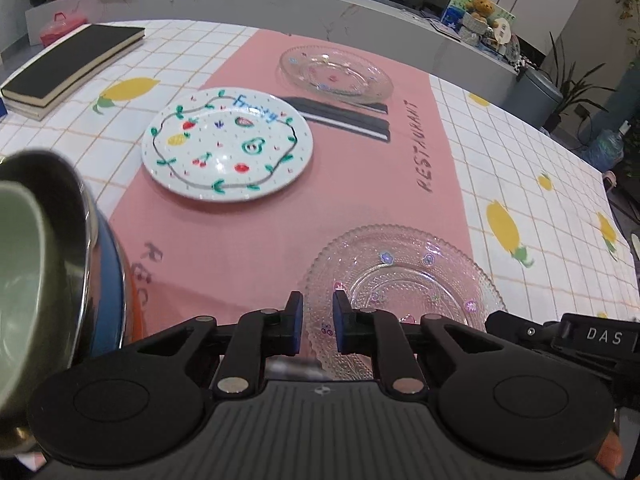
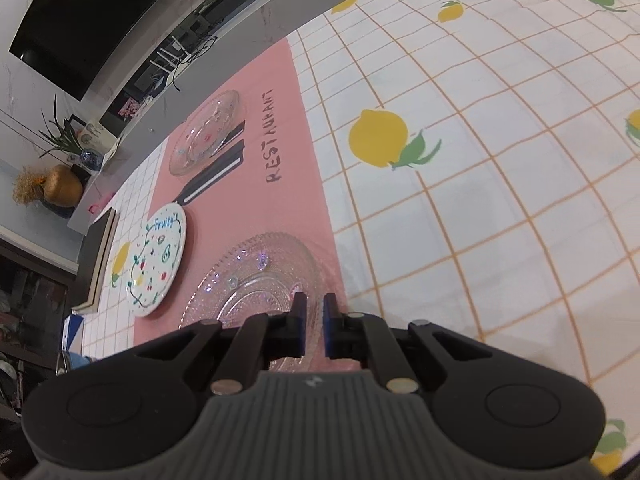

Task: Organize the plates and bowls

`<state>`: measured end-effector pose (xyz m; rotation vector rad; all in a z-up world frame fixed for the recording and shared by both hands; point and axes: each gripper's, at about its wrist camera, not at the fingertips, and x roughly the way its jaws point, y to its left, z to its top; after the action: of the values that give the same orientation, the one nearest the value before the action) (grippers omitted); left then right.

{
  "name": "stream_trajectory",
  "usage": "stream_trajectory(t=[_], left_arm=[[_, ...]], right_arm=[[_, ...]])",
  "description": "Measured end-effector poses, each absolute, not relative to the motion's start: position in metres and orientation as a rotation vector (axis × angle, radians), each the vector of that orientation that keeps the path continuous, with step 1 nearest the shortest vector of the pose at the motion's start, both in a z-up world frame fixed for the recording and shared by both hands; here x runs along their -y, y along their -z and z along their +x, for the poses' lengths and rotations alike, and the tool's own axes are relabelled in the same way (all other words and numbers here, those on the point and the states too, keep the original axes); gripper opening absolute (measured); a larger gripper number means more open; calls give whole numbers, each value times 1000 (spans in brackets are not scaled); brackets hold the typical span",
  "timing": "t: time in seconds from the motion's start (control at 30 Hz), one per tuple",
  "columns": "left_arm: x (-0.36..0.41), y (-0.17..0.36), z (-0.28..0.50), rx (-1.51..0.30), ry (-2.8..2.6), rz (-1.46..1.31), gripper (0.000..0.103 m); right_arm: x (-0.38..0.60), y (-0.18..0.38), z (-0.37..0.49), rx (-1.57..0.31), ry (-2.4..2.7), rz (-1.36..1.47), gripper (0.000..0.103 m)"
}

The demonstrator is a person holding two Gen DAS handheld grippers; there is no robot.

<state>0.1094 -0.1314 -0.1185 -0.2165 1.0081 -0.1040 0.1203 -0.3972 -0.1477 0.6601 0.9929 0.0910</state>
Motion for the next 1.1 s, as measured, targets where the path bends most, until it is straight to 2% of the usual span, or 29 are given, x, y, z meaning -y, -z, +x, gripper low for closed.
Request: stream_trajectory(t=[0.67, 1.1], left_arm=[[128, 120, 64, -1037, 130, -212, 17], [131, 125, 62, -1034, 158, -192, 17]], right_arm=[[393, 146, 81, -1019, -72, 613, 7], [383, 149, 81, -1011, -45, 513, 12]])
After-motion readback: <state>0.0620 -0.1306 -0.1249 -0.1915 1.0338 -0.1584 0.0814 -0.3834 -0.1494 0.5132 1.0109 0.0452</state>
